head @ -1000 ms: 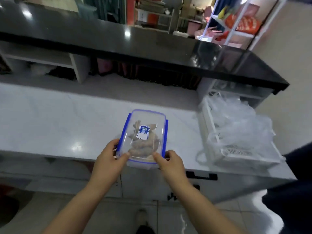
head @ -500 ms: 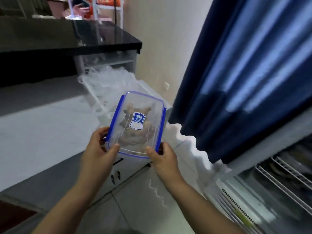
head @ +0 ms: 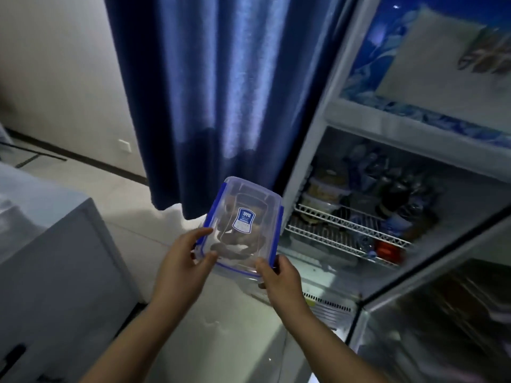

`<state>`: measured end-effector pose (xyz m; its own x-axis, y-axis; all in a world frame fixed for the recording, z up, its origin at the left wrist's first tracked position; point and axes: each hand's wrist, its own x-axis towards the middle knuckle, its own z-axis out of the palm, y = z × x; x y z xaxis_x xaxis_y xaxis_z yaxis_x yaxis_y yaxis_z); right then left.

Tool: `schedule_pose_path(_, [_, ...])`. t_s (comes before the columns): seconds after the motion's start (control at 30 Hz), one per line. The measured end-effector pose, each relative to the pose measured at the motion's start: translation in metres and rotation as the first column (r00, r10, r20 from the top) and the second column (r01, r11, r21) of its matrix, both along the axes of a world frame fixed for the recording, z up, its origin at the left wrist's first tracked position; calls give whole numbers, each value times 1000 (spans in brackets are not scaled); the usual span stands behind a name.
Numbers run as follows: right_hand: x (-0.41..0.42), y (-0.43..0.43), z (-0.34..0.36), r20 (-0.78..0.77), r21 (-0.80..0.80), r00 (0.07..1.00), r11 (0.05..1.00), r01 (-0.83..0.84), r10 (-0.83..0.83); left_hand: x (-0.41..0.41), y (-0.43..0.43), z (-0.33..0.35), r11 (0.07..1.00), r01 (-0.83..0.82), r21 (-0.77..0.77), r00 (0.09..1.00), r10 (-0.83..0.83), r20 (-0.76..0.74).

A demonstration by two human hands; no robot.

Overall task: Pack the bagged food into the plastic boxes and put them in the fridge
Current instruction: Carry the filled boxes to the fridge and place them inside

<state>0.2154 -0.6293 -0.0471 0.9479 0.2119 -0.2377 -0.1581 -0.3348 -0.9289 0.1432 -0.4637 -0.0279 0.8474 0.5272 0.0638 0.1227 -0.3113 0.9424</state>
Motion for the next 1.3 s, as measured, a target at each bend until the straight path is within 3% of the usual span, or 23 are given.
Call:
schedule_pose_path(0.17, [55, -70, -15, -63, 13, 978, 980, 200, -199, 83, -56, -17, 985, 162, 55, 986, -159, -56])
schedule_pose_path(0.4, [108, -130, -37, -177, 17, 869, 881, 473, -463, 174, -116, -40, 920, 364, 143, 926, -342, -158])
schedule_pose_path(0.73, [174, -184, -43, -198, -45, 661, 680, 731, -724, 293, -175, -66, 696, 701, 155, 713, -675, -189])
schedule_pose_path(0.83, [196, -201, -47, -172, -101, 653, 673, 733, -737, 316, -191, -80, 606, 744, 281, 663, -719, -206])
schedule_pose_path(0.9, [209, -212, -51, -162, -145, 652, 671, 727, -741, 325, -201, -86, 520, 707, 479, 656, -736, -168])
schedule_pose_path(1.0, [230, -226, -59, -149, -194, 657, 674, 713, -739, 343, -219, -91, 298, 624, 722, 579, -797, -171])
schedule_pose_path(1.1, [252, -241, -66, -136, -214, 689, 700, 682, -712, 362, -237, -96, 140, 599, 788, 521, -816, -251])
schedule_pose_path(1.3, [292, -266, -82, -177, -138, 722, 743, 655, -669, 394, -260, -117, 0, 526, 850, 537, -775, -332])
